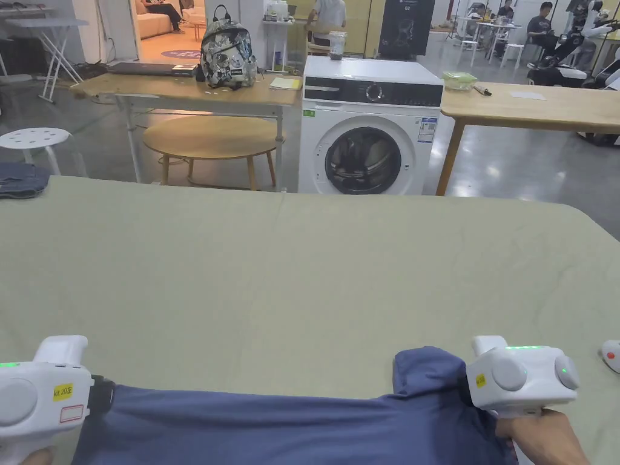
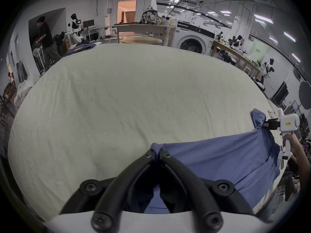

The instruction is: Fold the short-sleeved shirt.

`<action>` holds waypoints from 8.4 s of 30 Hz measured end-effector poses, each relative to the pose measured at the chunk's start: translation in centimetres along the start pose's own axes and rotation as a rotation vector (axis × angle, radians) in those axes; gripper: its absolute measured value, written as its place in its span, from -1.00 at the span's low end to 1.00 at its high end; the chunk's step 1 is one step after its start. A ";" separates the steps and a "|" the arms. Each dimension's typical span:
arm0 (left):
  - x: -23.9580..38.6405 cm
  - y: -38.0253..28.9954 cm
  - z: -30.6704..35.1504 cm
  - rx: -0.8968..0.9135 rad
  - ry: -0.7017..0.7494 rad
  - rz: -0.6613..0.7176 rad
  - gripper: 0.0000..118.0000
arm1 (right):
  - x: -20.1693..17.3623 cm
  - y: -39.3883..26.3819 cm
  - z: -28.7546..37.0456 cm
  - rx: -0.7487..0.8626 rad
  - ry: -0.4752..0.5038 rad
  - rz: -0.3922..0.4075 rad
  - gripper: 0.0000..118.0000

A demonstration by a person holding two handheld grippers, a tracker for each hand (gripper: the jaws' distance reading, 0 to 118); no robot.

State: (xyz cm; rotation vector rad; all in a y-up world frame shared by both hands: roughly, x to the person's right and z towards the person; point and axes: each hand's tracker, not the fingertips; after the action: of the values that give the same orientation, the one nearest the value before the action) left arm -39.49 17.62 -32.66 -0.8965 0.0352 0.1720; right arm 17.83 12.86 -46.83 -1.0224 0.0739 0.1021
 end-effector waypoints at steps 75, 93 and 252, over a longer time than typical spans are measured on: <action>6.5 -10.5 17.7 0.682 0.134 -0.111 -0.64 | -12.2 -18.1 25.2 0.873 -0.093 -0.092 0.02; 5.4 -9.7 17.3 0.641 0.077 -0.094 -1.00 | -16.2 -15.2 25.2 0.940 -0.066 -0.072 -1.00; 16.0 -16.2 0.6 -0.404 -0.679 0.178 -0.95 | -8.6 -21.2 19.0 0.606 -0.049 -0.158 -1.00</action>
State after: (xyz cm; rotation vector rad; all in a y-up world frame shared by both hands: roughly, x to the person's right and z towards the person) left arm -21.12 10.33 -21.37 -1.1965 -0.5699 0.6597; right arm 12.08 17.74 -18.05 -0.4171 -0.0216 -0.0403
